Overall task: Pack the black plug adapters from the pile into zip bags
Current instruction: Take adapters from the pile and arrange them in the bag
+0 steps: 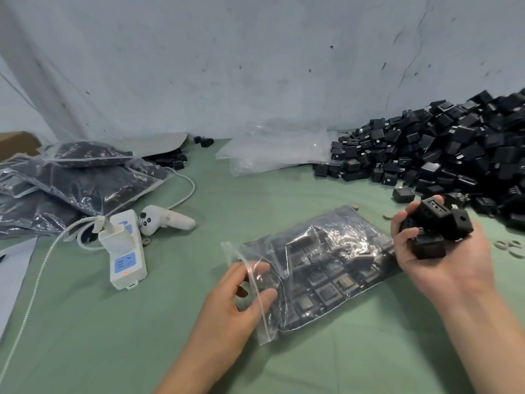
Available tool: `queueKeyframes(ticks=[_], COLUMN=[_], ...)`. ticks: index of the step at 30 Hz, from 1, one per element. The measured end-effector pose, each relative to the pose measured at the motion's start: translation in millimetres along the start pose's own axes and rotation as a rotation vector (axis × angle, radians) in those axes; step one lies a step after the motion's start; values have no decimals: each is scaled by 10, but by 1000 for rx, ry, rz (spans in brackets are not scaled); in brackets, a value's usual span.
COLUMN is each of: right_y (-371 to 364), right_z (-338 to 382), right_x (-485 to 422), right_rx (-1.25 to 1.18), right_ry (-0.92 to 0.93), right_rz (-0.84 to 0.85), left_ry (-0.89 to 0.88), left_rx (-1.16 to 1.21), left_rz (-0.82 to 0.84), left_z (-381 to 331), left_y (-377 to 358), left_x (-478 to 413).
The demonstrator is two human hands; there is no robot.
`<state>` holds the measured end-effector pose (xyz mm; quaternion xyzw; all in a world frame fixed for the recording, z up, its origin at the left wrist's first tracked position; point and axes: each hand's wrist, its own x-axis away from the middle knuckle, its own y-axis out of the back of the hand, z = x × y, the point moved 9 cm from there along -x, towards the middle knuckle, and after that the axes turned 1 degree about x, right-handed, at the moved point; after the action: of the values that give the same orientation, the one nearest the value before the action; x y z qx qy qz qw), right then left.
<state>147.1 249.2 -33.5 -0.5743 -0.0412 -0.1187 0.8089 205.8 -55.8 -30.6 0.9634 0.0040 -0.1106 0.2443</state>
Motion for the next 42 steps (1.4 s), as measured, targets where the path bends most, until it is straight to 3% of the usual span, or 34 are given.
queueKeyframes(ticks=[5, 12, 20, 27, 30, 34, 39, 42], right_y=[13, 25, 46, 38, 26, -17, -65, -106], right_z=[4, 10, 5, -20, -36, -39, -81, -100], right_x=[-5, -22, -15, -13, -25, -21, 0, 17], right_rx=[1, 9, 31, 26, 32, 33, 52, 67], right_ry=[0, -2, 9, 2, 0, 4, -5, -9], right_rz=[-13, -16, -21, -22, -20, -15, -5, -1], left_ry=[40, 40, -45, -61, -2, -52, 82, 268], left_rx=[70, -70, -199, -191, -163, -178, 134, 389], left_rz=[48, 118, 64, 192, 165, 106, 166, 82], left_z=[10, 83, -5, -1, 51, -26, 18, 102], left_y=[-62, -91, -57, -80, -49, -39, -53, 0], left_x=[-23, -24, -74, -114, -97, -85, 42, 36])
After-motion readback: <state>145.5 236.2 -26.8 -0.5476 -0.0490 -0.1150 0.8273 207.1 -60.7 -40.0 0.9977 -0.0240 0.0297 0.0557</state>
